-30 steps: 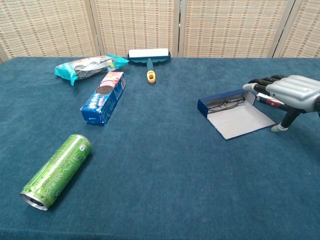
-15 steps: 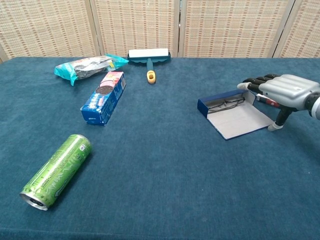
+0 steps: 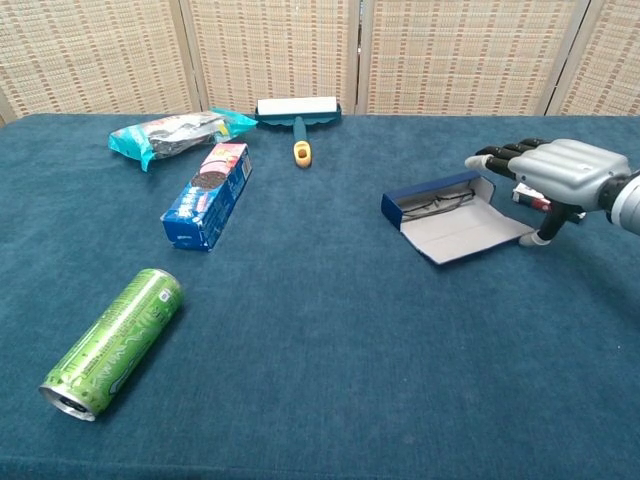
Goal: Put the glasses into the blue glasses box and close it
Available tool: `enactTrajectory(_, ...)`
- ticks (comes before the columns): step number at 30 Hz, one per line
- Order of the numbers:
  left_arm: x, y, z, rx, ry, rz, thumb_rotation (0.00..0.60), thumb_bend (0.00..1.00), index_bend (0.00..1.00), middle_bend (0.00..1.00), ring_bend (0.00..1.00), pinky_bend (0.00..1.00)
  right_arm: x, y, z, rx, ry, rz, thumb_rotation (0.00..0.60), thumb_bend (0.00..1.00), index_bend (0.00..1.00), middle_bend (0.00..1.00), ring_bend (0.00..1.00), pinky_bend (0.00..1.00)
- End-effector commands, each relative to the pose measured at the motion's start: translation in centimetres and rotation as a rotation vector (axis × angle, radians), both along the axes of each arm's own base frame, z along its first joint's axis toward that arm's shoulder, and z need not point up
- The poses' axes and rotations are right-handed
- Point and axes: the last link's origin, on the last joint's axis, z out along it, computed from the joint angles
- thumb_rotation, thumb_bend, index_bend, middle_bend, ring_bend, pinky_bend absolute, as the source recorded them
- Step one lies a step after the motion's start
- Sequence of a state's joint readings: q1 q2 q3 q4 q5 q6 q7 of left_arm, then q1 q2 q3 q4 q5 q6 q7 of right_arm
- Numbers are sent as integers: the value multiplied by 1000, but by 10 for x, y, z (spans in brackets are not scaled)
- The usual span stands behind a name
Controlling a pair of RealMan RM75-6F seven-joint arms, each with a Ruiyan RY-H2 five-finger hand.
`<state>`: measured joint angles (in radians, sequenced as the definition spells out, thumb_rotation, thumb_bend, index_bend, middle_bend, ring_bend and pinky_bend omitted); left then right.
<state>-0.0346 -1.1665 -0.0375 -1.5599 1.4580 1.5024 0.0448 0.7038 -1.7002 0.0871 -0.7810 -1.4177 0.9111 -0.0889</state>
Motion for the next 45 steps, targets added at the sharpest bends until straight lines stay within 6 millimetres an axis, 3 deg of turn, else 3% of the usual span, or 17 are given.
enactTrajectory(1, 0, 0, 0, 1, 0, 1, 600, 308, 38, 0, 0, 0, 2, -1, 1, -1, 0, 4, 600, 202, 0, 0, 0, 0)
enactTrajectory(17, -4, 2, -2, -7, 3, 16, 600, 307, 38, 0, 0, 0, 28, -7, -13, 13, -69, 70, 600, 255, 11, 8, 0, 0)
enactTrajectory(28, -4, 3, -3, -11, 4, 19, 600, 308, 37, 0, 0, 0, 50, -14, -26, 9, -130, 119, 600, 333, 291, 116, 0, 0)
enactTrajectory(36, -6, 2, -2, -10, 5, 26, 600, 308, 37, 0, 0, 0, 53, -16, -30, 8, -139, 128, 600, 340, 461, 164, 0, 0)
enactTrajectory(45, -6, 3, -4, -14, 3, 24, 600, 307, 37, 0, 0, 0, 49, -16, -32, 11, -128, 115, 600, 341, 517, 186, 0, 0)
